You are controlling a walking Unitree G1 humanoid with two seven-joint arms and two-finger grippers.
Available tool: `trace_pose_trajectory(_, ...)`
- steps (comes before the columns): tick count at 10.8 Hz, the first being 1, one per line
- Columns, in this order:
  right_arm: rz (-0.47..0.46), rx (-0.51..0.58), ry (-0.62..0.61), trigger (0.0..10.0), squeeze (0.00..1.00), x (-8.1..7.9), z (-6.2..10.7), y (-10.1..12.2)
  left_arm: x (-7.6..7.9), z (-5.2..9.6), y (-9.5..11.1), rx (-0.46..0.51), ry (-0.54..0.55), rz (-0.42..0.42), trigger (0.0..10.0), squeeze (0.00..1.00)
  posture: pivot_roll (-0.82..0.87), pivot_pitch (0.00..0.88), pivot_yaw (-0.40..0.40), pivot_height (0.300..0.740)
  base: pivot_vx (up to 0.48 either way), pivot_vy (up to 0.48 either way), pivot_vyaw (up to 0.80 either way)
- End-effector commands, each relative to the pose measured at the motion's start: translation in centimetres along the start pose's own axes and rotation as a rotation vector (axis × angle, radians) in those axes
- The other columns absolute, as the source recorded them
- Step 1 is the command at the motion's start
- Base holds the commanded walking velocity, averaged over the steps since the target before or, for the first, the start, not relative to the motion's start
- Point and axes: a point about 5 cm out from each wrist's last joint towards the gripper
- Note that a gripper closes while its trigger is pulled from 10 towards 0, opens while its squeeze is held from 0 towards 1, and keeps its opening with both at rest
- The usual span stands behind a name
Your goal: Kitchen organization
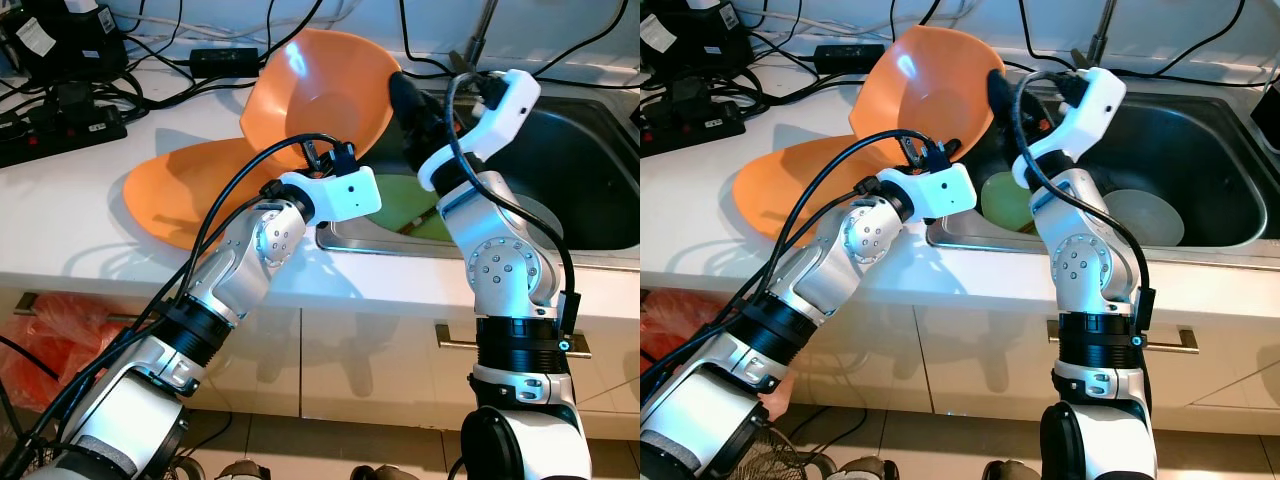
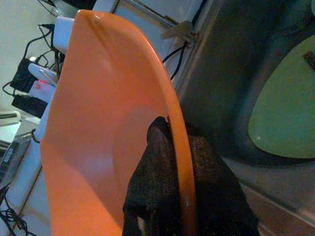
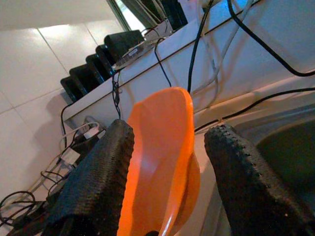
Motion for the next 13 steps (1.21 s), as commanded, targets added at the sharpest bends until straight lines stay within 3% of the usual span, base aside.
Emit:
trace_pose_trajectory(1,-0.001,0.003,0.016,10.0,0.00,-0.2,0.1,0.2,-0.5,-0.3,1.2,0.047,0.018,-0.027,10.0,0.00,0.05,0.064,-0.012,0.740,0.000,0.000,0.00)
trace_pose_trajectory(8,-0.006,-0.035,0.010,10.0,0.00,-0.1,0.3,-0.7,-1.4,-0.5,2.5,0.108,0.092,-0.040,10.0,0.00,0.06,0.070,-0.017,0.740,0.000,0.000,0.00)
trace_pose_trajectory(13,-0.012,-0.051,0.002,10.0,0.00,0.0,0.3,-1.1,-0.3,-0.4,4.0,0.208,0.038,-0.024,10.0,0.00,0.07,0.073,-0.019,0.740,0.000,0.000,0.00)
Point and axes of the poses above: a point about 5 cm out from each wrist's last joint towards the gripper, its own z axis pointing back from the gripper into the wrist, its own y axis along the axis of the wrist's last joint, x = y × z, and after that the axes turned 13 degrees about z, right-handed
